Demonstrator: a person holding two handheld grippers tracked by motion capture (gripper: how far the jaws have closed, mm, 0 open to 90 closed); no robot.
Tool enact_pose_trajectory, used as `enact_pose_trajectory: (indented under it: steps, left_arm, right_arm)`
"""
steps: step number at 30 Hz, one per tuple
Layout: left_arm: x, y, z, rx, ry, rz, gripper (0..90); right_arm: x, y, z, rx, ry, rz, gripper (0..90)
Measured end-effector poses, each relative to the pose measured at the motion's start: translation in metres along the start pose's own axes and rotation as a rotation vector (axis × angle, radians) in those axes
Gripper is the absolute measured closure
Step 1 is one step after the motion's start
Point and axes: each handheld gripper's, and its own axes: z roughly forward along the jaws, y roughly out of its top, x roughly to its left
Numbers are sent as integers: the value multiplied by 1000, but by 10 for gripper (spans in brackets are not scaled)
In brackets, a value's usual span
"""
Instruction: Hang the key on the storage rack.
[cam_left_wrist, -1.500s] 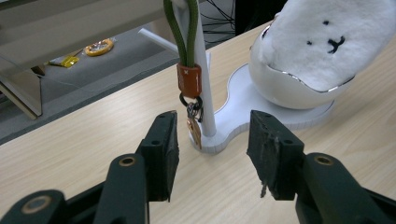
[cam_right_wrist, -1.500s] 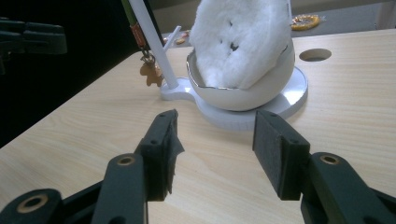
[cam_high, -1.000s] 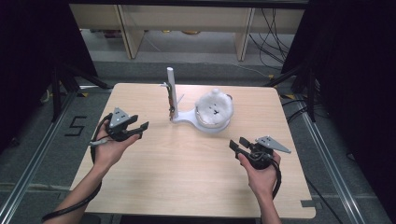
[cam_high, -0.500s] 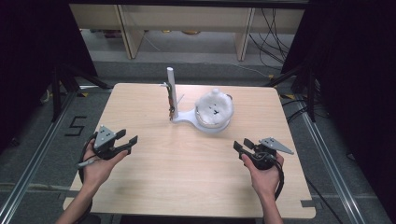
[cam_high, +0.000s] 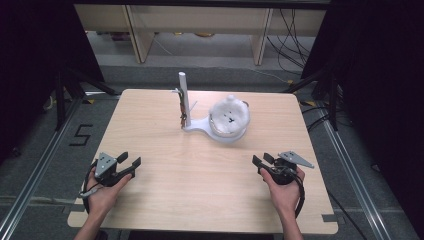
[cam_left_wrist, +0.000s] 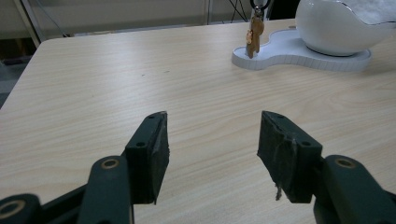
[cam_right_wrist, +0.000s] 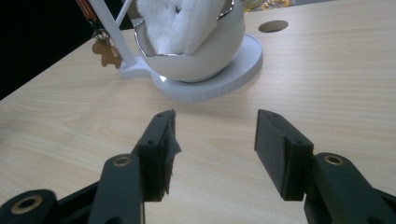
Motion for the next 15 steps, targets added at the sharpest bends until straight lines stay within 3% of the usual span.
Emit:
enact_pose_trajectory:
  steps: [1,4,6,7,10,11,12,13,14,15]
  left_arm:
    - [1,-2,0,2,1,-4,426]
    - [2,-6,0,-2,2,1,423]
    - [2,-6,0,-13,4,2,421]
    - [2,-6,0,-16,6,9,421]
    - [1,-6,0,-18,8,15,421]
    - [1,-6,0,-21,8,14,422]
    - [1,-6,0,-21,8,14,421]
    - [1,-6,0,-23,8,11,421]
    - [1,-6,0,-23,8,11,420]
    - [1,-6,0,-18,10,11,420]
  right_arm:
    - [2,-1,-1,15,-11,33,493]
    - [-4,-4,1,2,-15,1,492]
    - [-2,-6,0,15,-13,38,492]
    - [-6,-7,1,6,-26,-5,492]
    - [-5,-8,1,14,-22,39,492]
    - [-7,-9,1,13,-26,6,492]
    - [-7,-9,1,13,-26,6,492]
    - [-6,-11,2,18,-28,42,492]
    - [-10,-11,2,13,-34,-4,493]
    - [-10,-11,2,14,-35,-3,493]
